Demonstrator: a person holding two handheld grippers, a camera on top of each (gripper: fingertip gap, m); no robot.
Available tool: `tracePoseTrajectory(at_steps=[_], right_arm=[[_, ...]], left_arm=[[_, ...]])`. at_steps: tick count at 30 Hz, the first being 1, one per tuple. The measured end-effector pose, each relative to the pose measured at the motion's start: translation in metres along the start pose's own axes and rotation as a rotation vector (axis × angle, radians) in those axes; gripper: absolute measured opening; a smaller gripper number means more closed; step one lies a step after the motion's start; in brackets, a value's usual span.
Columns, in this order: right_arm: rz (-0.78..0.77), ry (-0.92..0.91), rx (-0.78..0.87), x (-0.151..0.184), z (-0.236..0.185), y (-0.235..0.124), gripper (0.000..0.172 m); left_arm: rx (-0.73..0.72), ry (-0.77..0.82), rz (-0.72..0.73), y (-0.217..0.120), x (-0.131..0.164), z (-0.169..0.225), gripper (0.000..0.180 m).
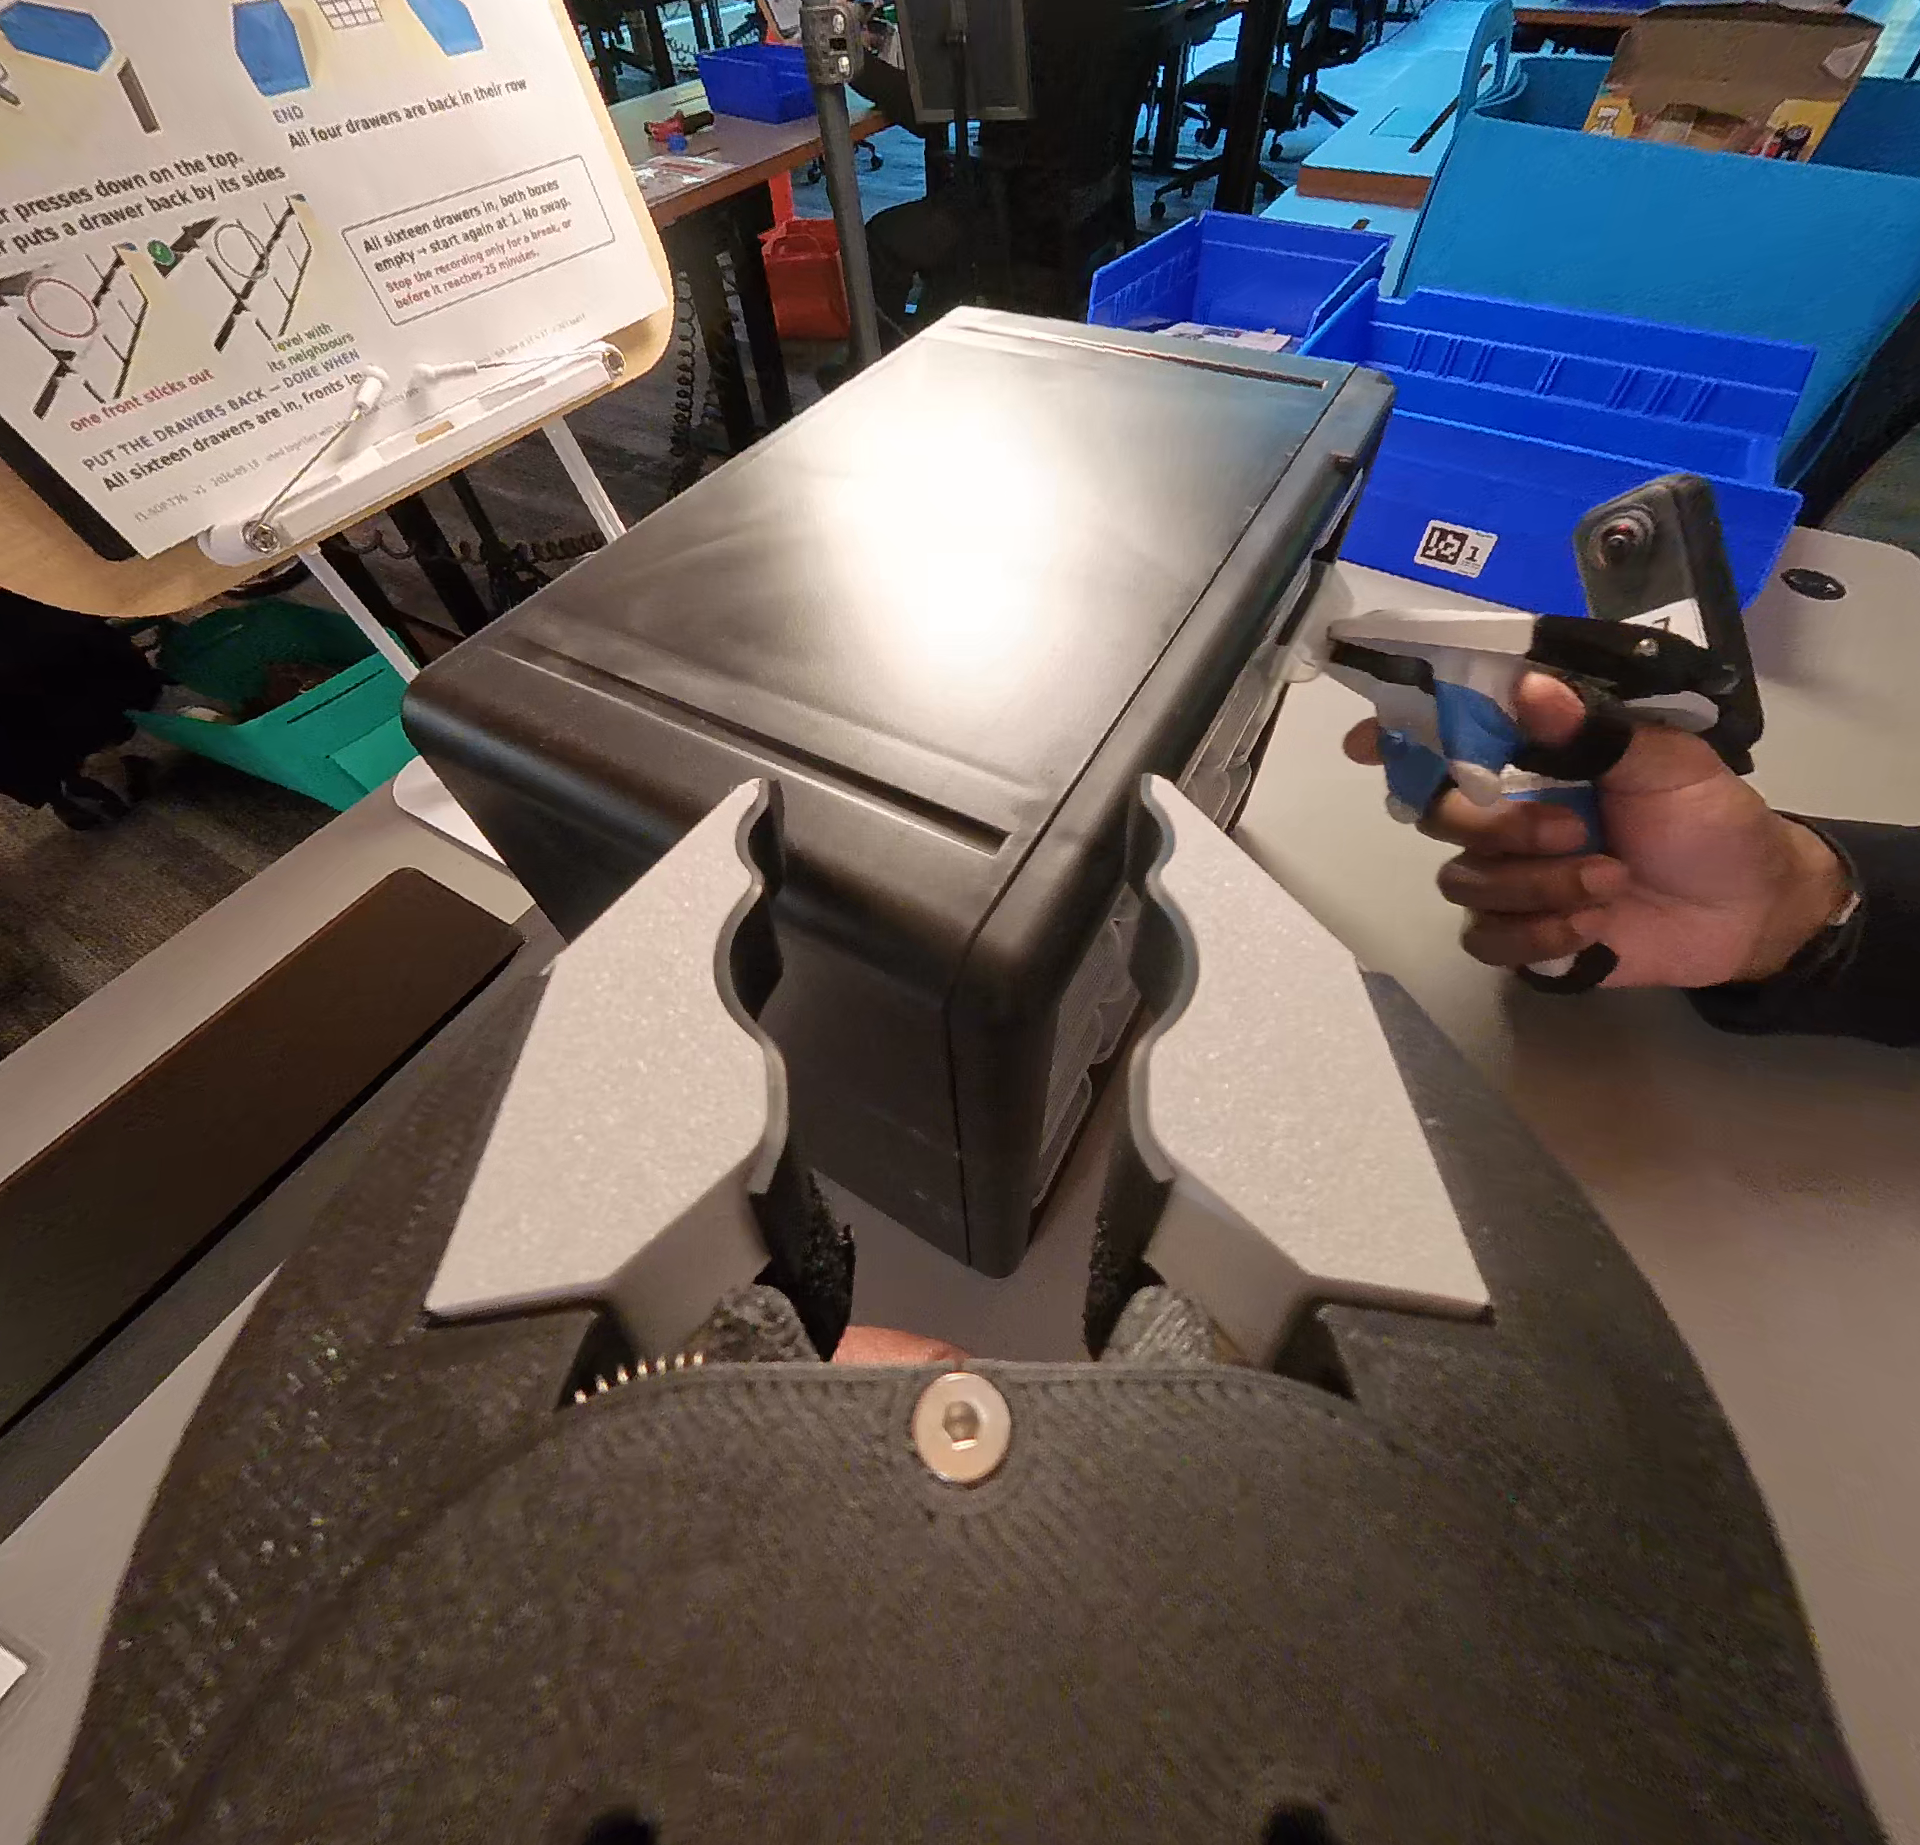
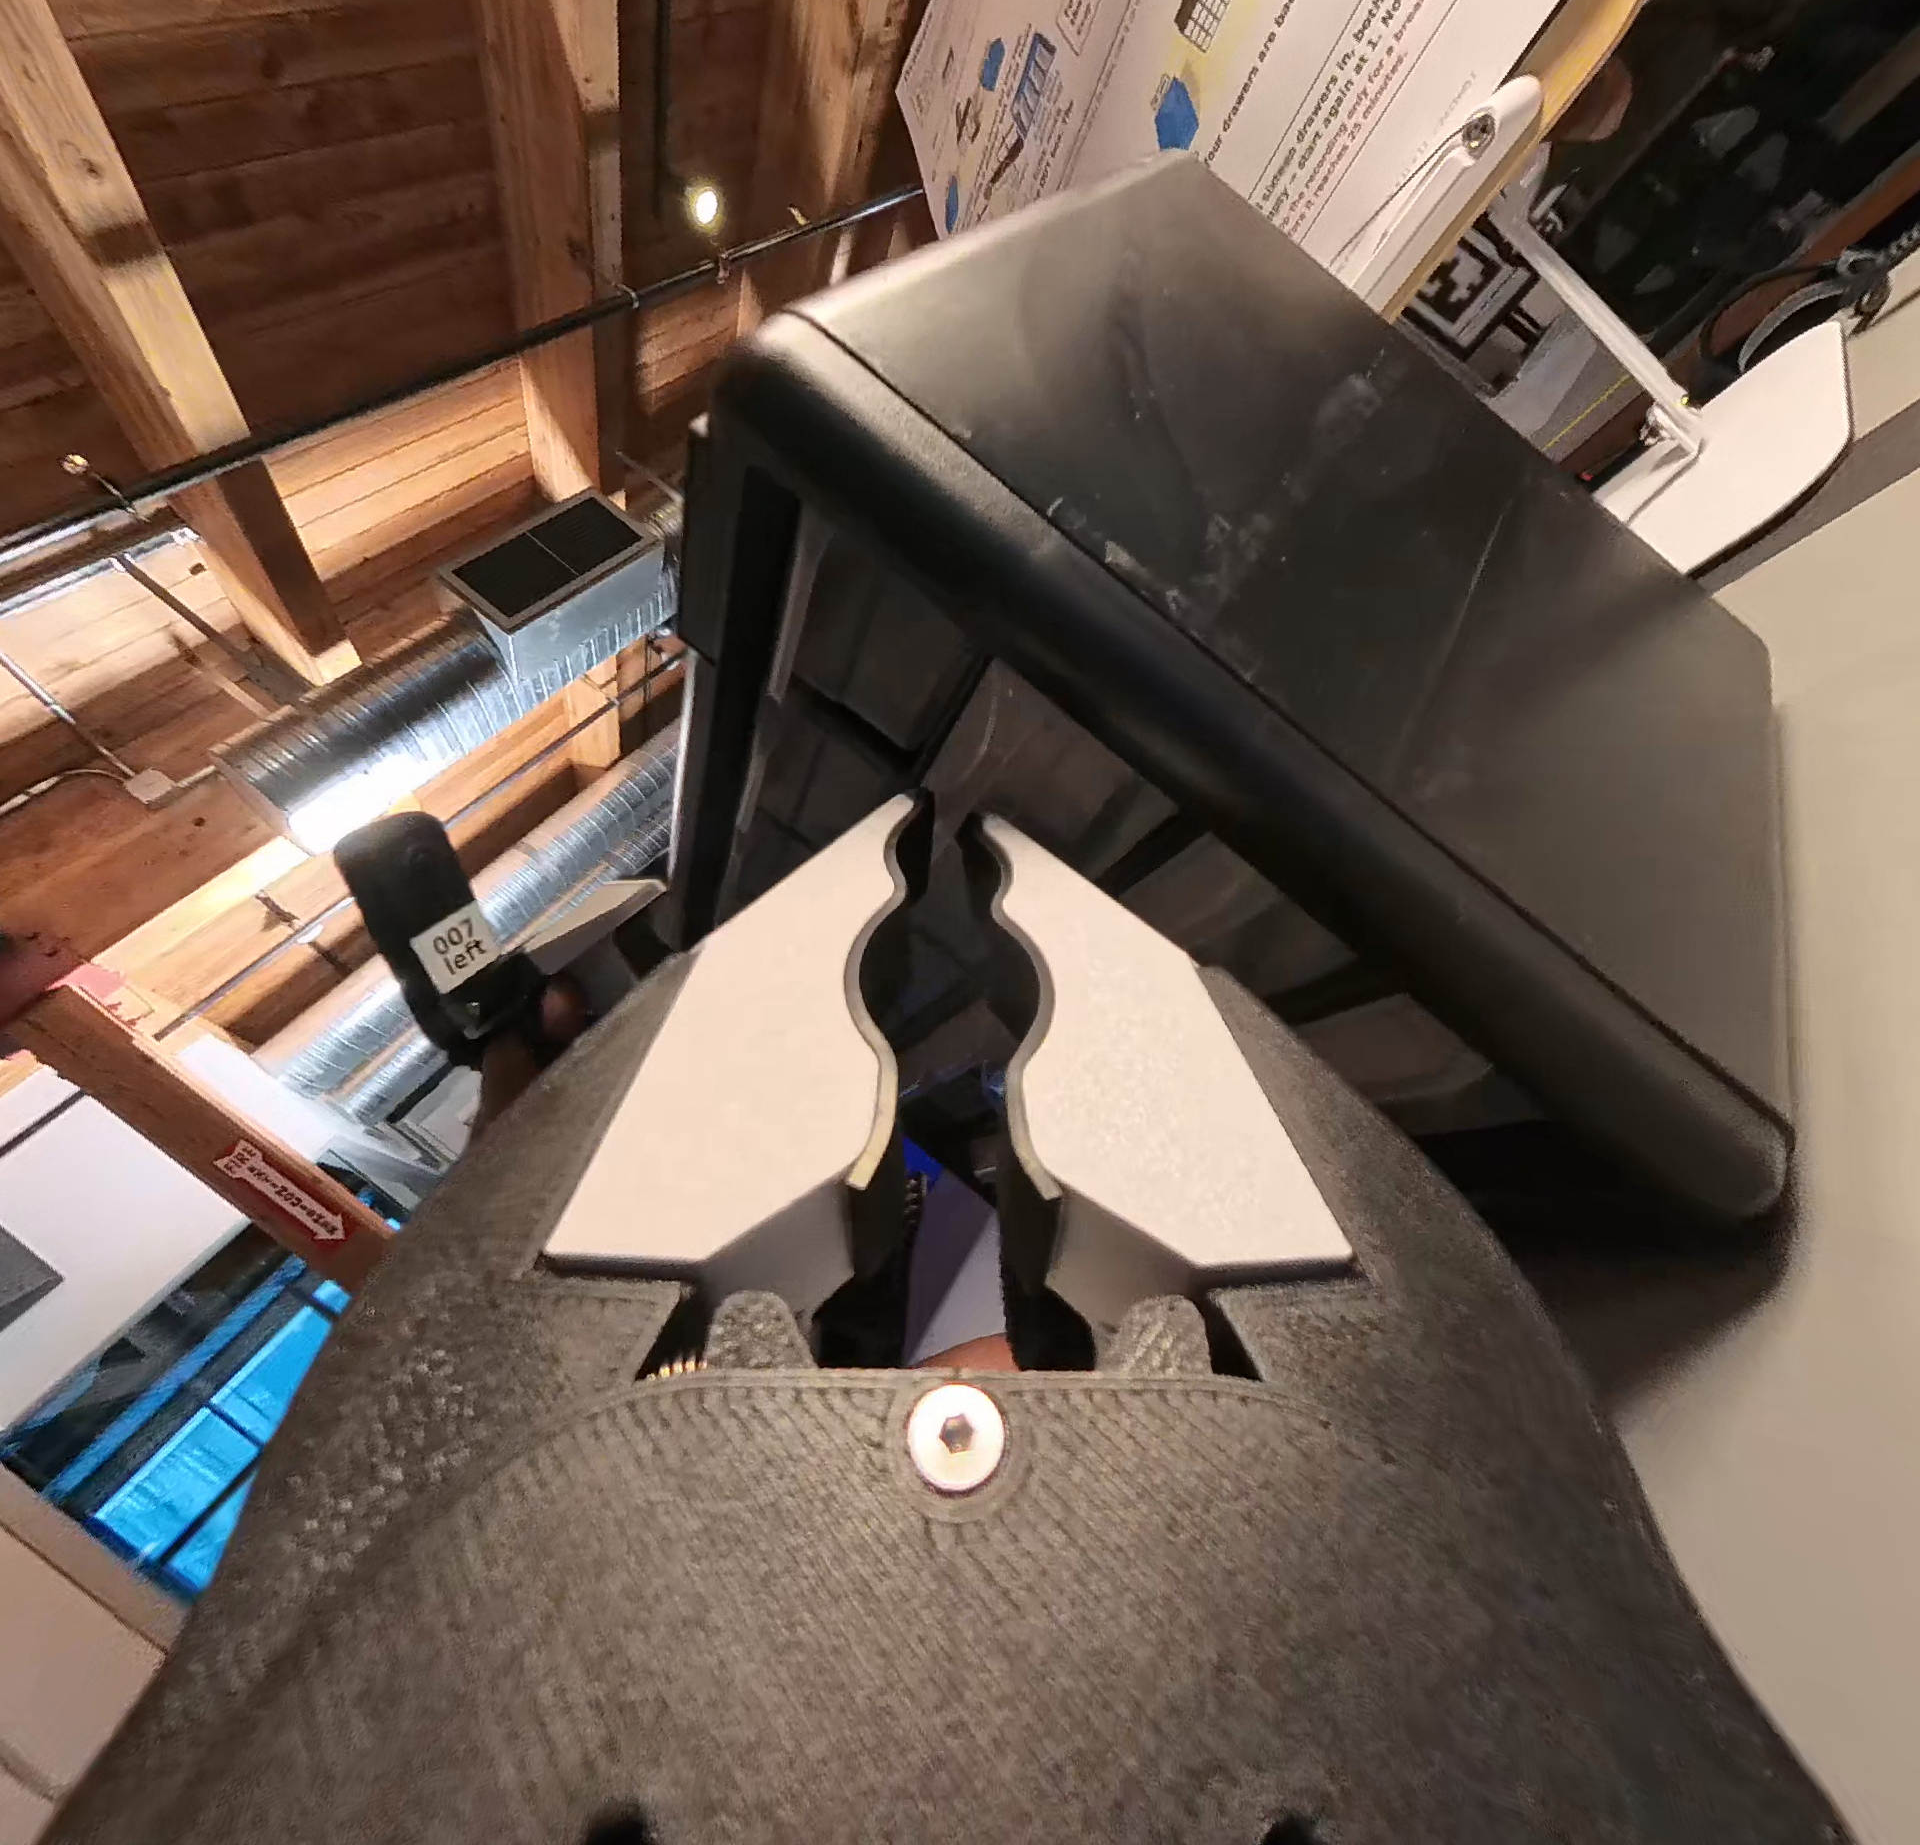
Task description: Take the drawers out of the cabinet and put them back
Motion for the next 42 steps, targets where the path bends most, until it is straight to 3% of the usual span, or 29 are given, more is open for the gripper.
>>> tracePoseTrajectory(at_steps=[17, 22, 26, 29, 31, 34, 36, 39, 42], right_arm=[[0.102, 0.158, -0.144, 0.039, -0.084, -0.09, 0.003], [0.088, 0.182, -0.094, 0.041, -0.09, -0.109, 0.002], [0.032, 0.231, 0.041, 0.056, -0.081, -0.131, 0.003], [-0.058, 0.284, 0.179, 0.071, -0.074, -0.147, 0.004], [-0.132, 0.301, 0.215, 0.08, -0.076, -0.155, 0.017], [-0.343, 0.227, 0.304, 0.095, -0.079, -0.168, 0.036], [-0.473, 0.156, 0.297, 0.1, -0.086, -0.176, 0.038], [-0.621, -0.028, 0.227, 0.095, -0.103, -0.18, 0.038], [-0.75, -0.347, 0.167, 0.082, -0.116, -0.174, 0.038]], left_arm=[[-0.003, 0.005, -0.001, 0.0, 0.0, 0.0, 0.067], [-0.005, 0.007, -0.002, 0.0, 0.0, 0.0, 0.067], [-0.007, 0.009, -0.003, -0.001, 0.0, 0.001, 0.067], [-0.009, 0.011, -0.004, -0.001, 0.0, 0.001, 0.066], [-0.009, 0.011, -0.003, -0.001, 0.0, 0.001, 0.066], [-0.01, 0.013, -0.003, -0.001, 0.0, 0.001, 0.066], [-0.009, 0.014, -0.002, -0.001, 0.0, 0.001, 0.066], [-0.01, 0.014, -0.002, -0.001, 0.0, 0.001, 0.066], [-0.011, 0.015, -0.002, -0.001, 0.0, 0.001, 0.066]])
Point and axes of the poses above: each gripper's, where its closed fingertips meet, y out along the fingers, x out of its underside, z = x × y across the jaws, the point moved 7 cm from there along -y, back along the fingers, and after that the axes turned 6 degrees about -x, right-handed, at the moved point
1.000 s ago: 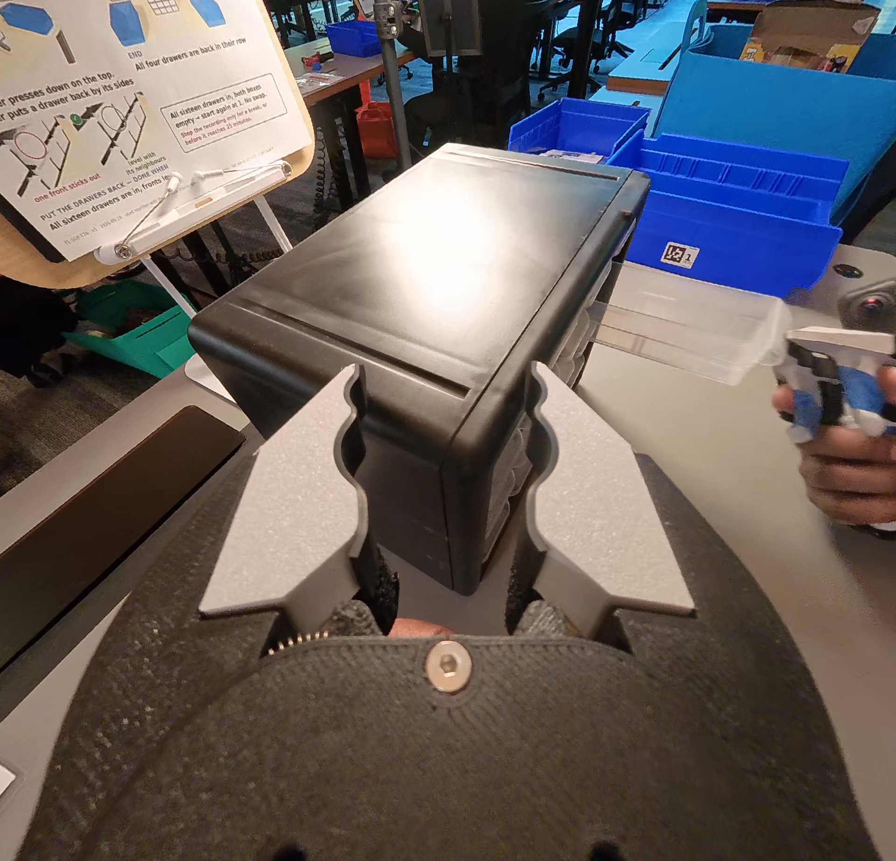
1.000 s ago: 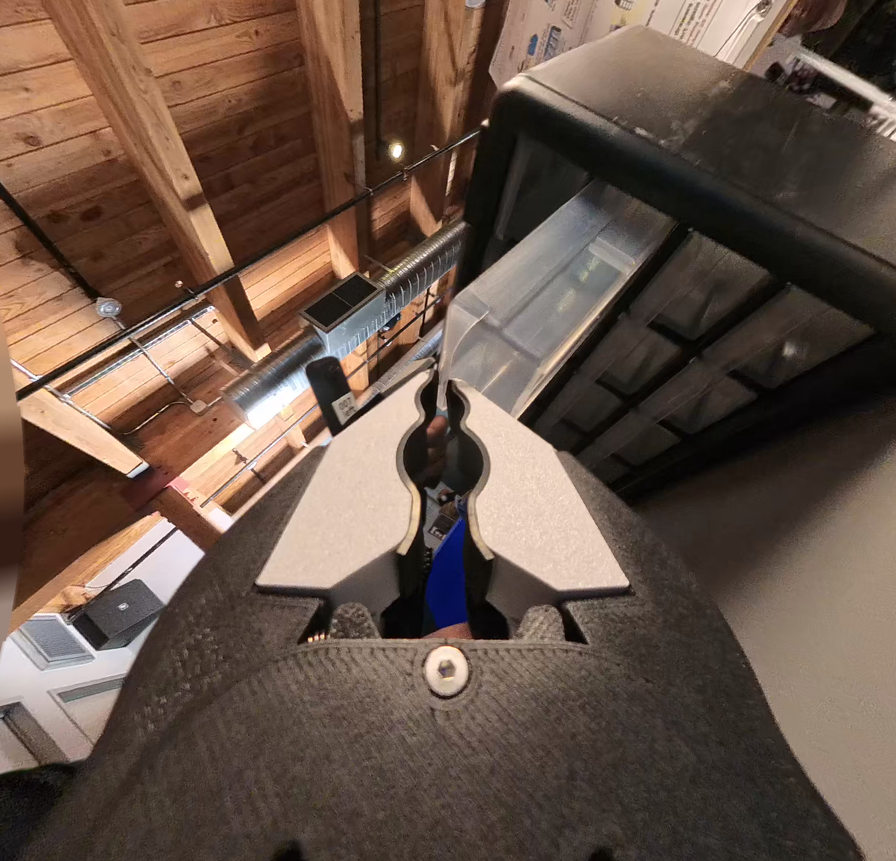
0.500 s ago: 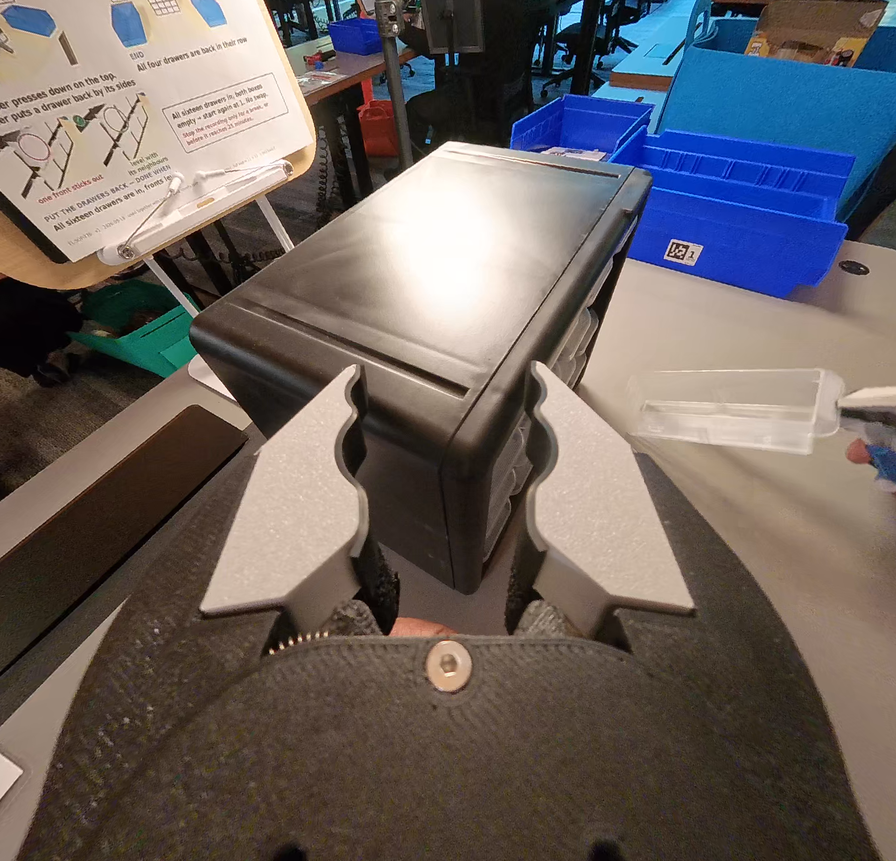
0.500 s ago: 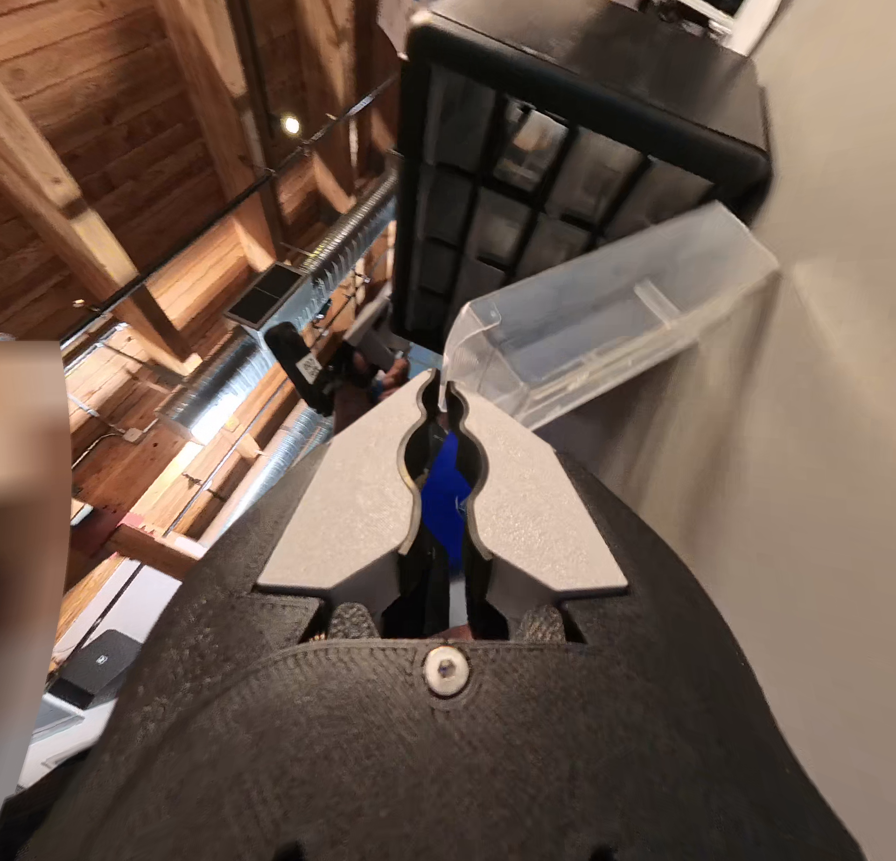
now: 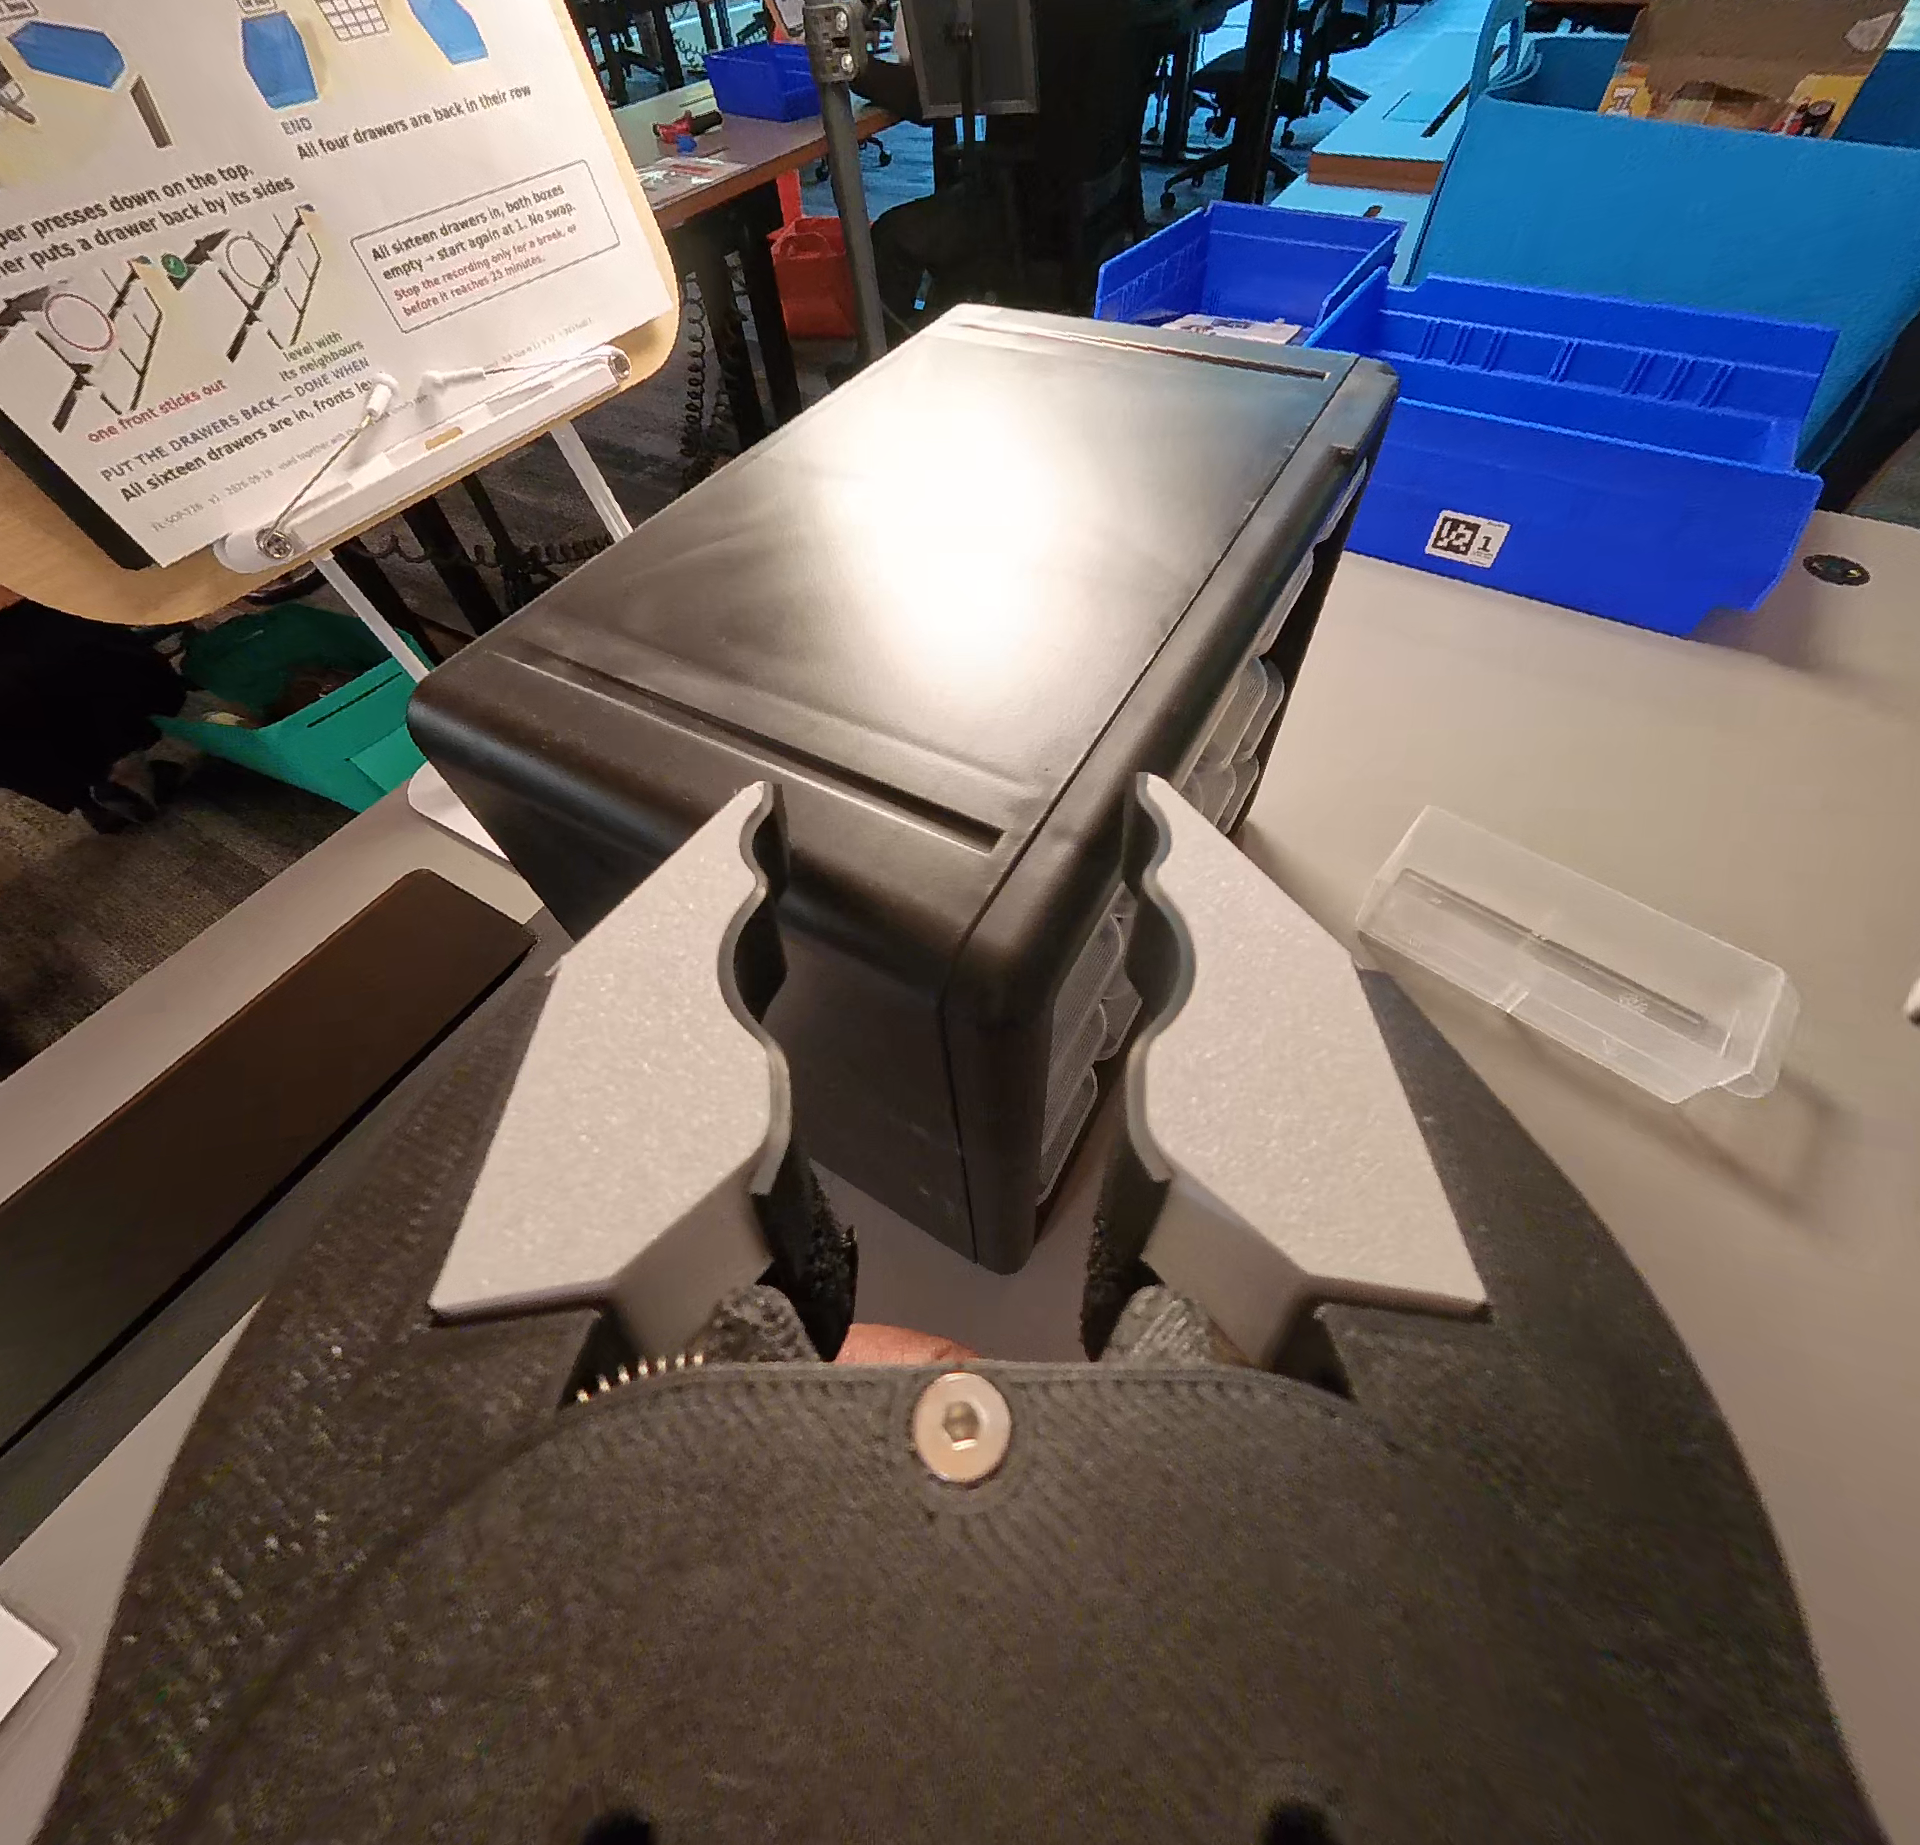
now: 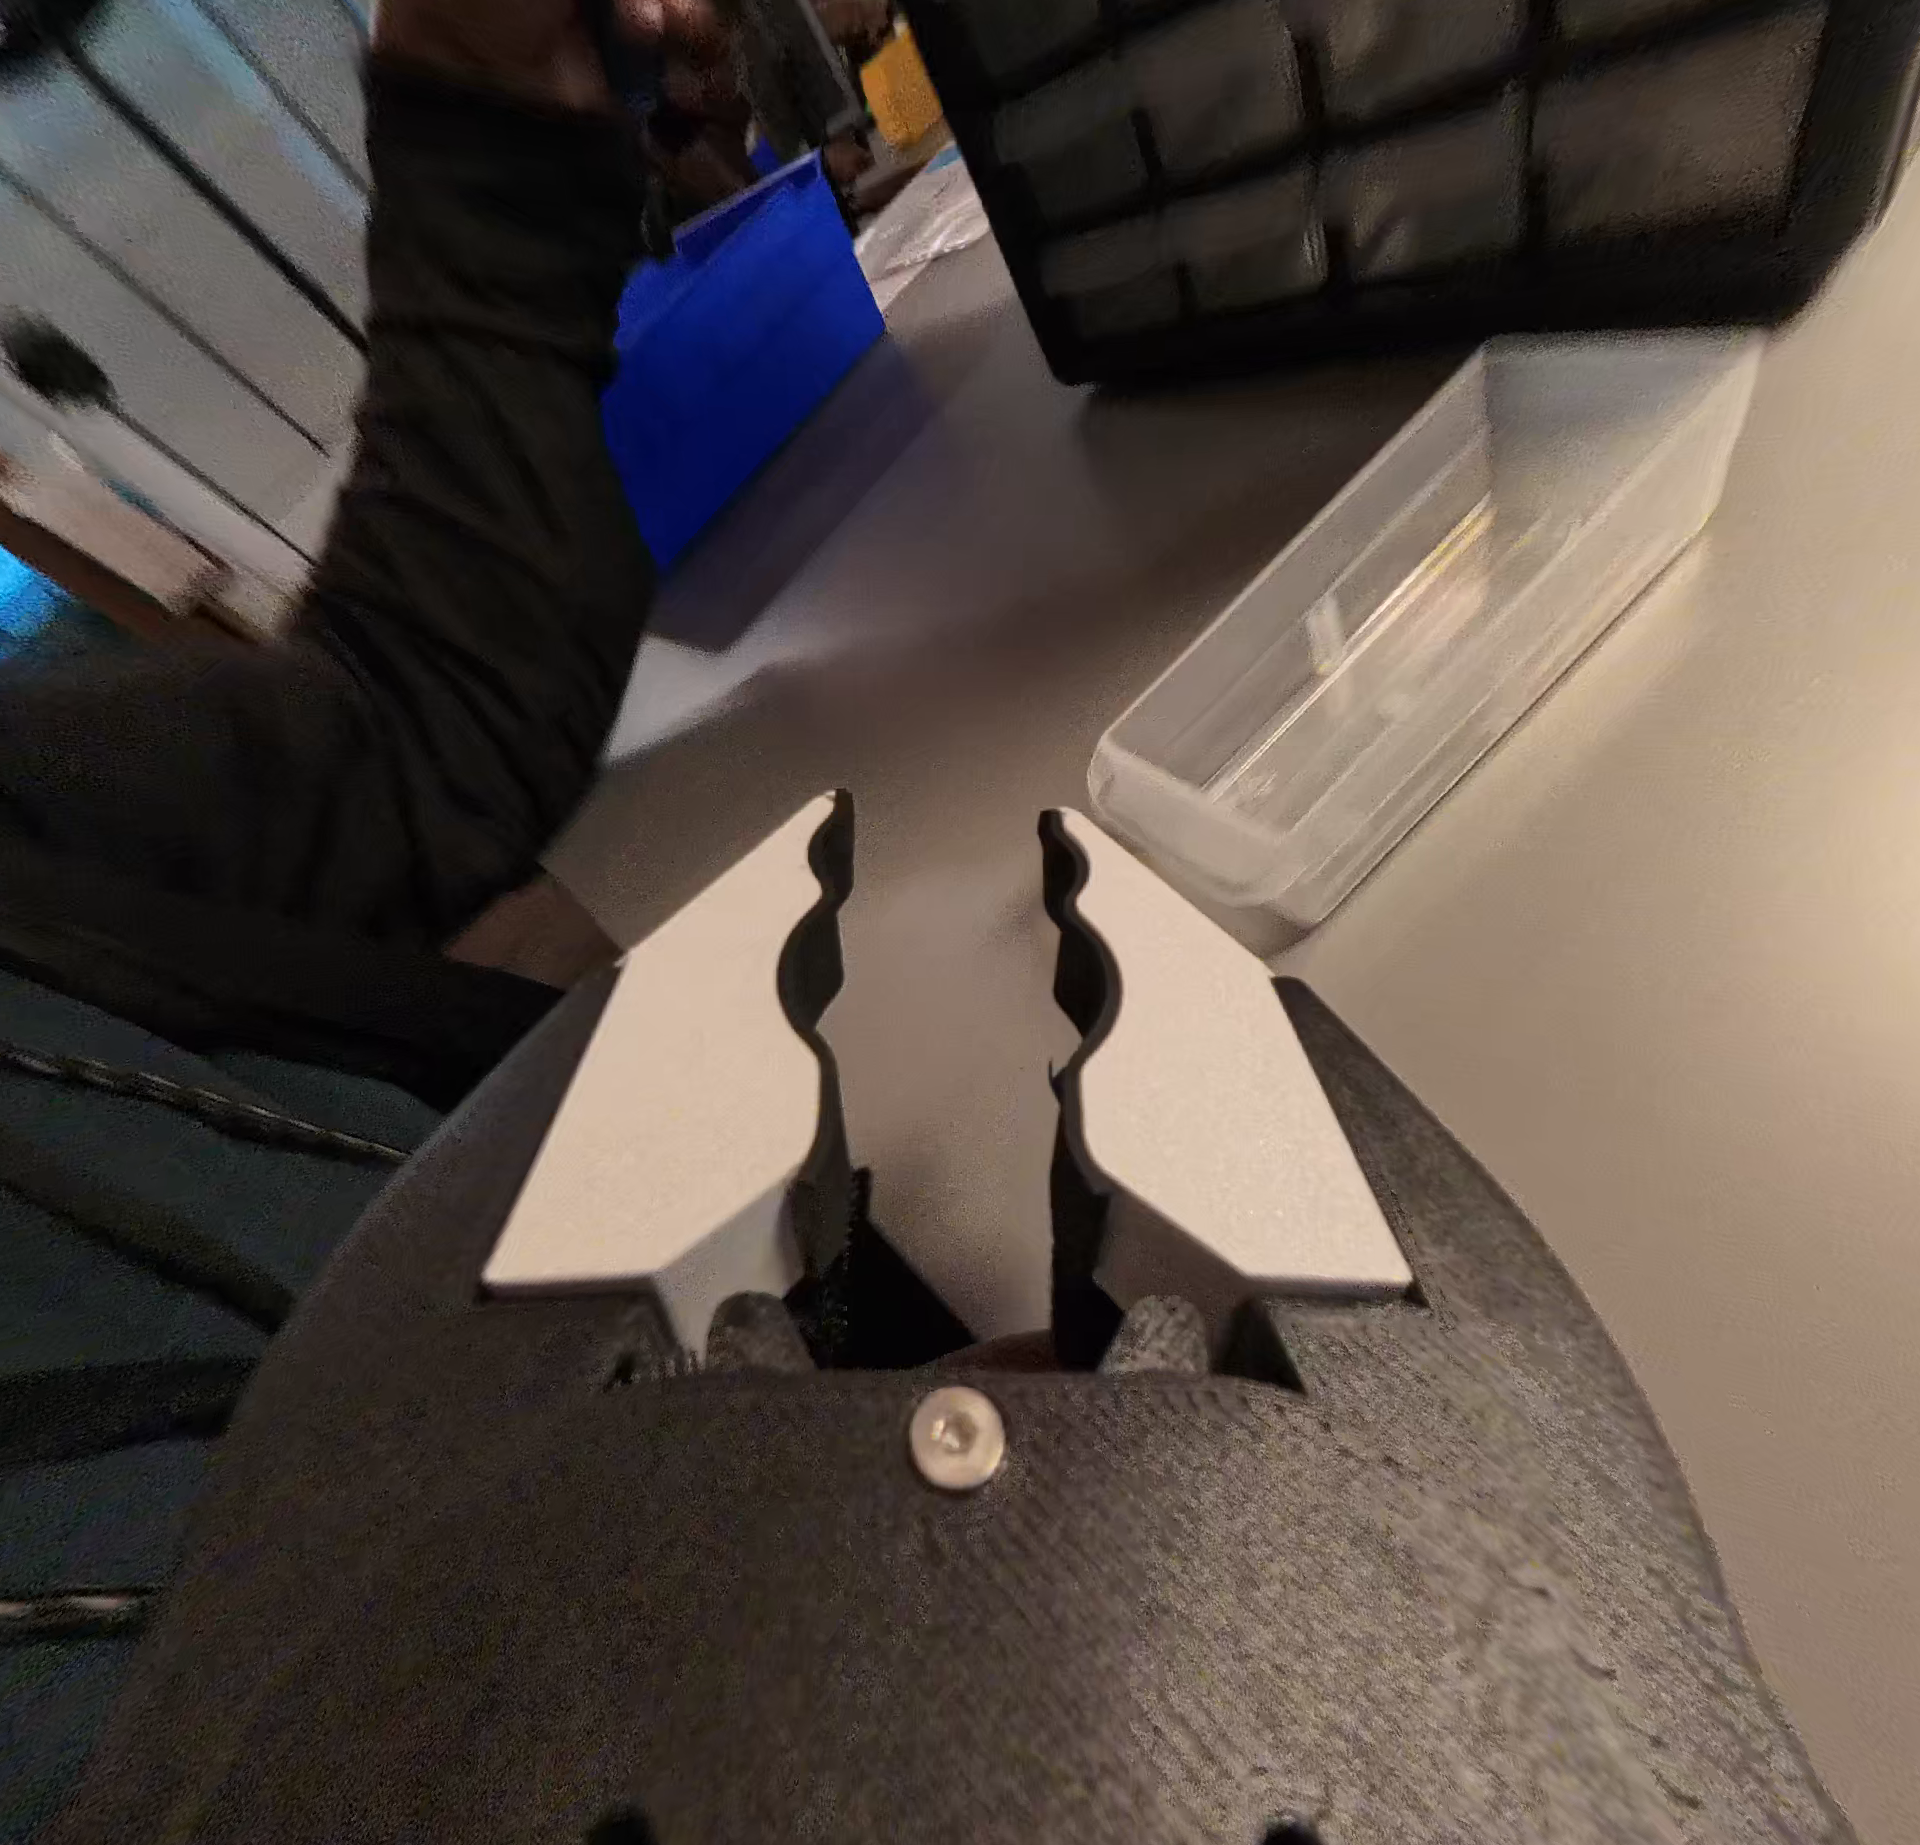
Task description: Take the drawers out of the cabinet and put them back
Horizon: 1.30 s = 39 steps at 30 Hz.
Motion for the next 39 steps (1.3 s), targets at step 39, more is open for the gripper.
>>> tracePoseTrajectory(at_steps=[39], right_arm=[[-0.003, -0.554, 0.627, -0.198, 0.098, -0.132, 0.02]], left_arm=[[-0.008, 0.015, -0.006, 0.0, 0.0, 0.002, 0.065]])
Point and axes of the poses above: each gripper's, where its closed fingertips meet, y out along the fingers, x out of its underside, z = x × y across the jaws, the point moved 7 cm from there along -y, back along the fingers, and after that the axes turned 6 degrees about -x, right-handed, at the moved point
